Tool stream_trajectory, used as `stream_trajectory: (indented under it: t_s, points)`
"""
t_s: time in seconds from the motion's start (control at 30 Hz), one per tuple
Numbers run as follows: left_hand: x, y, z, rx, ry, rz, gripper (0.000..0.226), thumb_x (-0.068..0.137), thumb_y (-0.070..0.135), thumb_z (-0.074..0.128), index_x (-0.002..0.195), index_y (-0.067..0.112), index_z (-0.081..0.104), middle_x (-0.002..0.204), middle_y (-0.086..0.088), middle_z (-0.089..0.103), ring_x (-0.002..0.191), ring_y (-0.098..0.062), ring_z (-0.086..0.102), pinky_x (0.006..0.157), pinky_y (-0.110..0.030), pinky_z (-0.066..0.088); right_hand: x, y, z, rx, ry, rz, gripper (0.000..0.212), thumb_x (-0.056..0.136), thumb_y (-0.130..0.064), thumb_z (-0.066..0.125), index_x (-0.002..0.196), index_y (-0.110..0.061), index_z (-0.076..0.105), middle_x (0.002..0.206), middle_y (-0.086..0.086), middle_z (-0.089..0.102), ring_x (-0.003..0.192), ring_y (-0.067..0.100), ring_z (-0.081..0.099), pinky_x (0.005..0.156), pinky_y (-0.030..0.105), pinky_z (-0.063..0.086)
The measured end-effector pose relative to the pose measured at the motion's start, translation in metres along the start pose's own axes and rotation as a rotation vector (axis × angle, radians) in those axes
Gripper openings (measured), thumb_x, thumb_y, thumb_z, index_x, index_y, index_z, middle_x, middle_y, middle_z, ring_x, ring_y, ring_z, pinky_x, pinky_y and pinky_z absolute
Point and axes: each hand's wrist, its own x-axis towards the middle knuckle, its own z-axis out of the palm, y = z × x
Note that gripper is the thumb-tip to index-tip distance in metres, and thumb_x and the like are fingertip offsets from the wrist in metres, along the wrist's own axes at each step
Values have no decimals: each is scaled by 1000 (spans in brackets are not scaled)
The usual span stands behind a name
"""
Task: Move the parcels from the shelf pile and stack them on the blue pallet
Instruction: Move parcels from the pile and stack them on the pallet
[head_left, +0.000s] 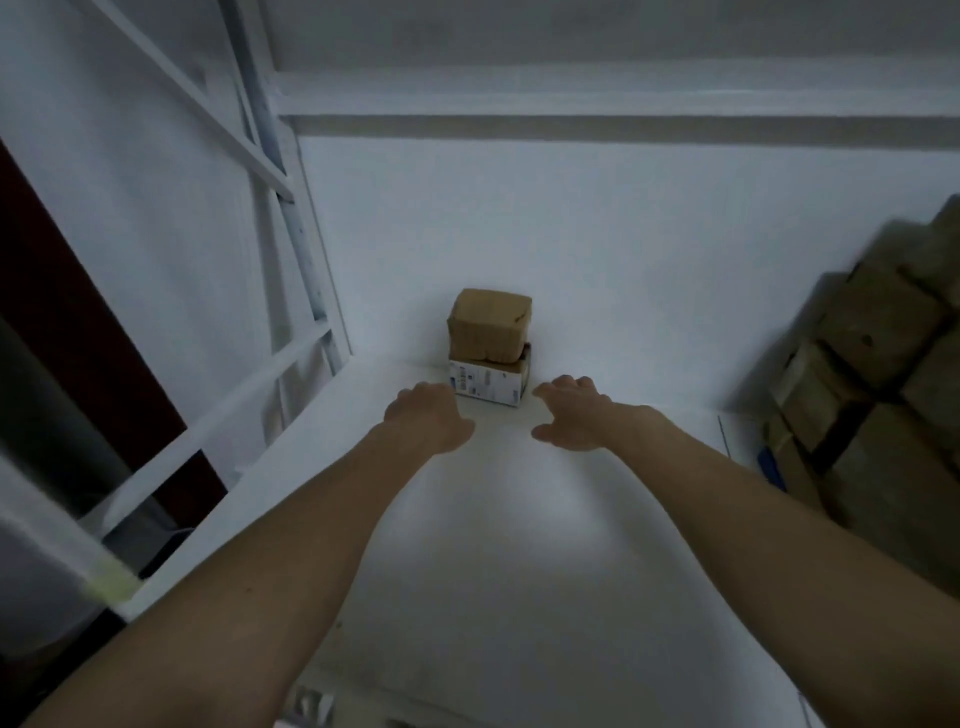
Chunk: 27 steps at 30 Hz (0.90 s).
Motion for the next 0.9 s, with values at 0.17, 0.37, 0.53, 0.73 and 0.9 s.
stream_trajectory:
  t_s: [0.17,0.37,0.53,0.73,0.9]
  points:
    - [68,-34,-6,-93,-32,55,76,88,44,61,145,9,25,146,-15,33,132,-32,34,101,-39,37,63,-20,2,43,59,124,64,93,-37,53,144,-10,25,149,11,27,137,32,22,106,46,32]
    - [139,-40,-8,-124,-56,133,96,79,42,72,147,10,12,145,-17,29,133,-35,30,103,-43,36,115,-27,7,178,130,267,77,93,-32,53,148,0,9,153,13,19,140,33,16,111,46,27]
    - [177,-36,-6,-454,-69,202,97,72,33,80,143,9,19,133,-13,49,118,-30,50,89,-37,46,141,-25,7,564,203,353,72,91,-23,57,142,2,14,140,20,40,129,36,38,97,35,37]
    - [187,-23,6,-656,-3,200,83,68,34,83,131,11,35,125,-7,56,111,-27,56,86,-36,49,141,-36,1,861,254,292,63,87,-10,62,139,0,29,133,15,47,109,19,48,83,26,41]
    - [175,-4,-2,-755,148,259,83,66,34,85,129,12,36,124,-5,55,111,-25,56,79,-32,48,122,-35,-12,927,307,262,61,86,-11,67,135,2,33,121,11,51,112,21,52,80,26,45]
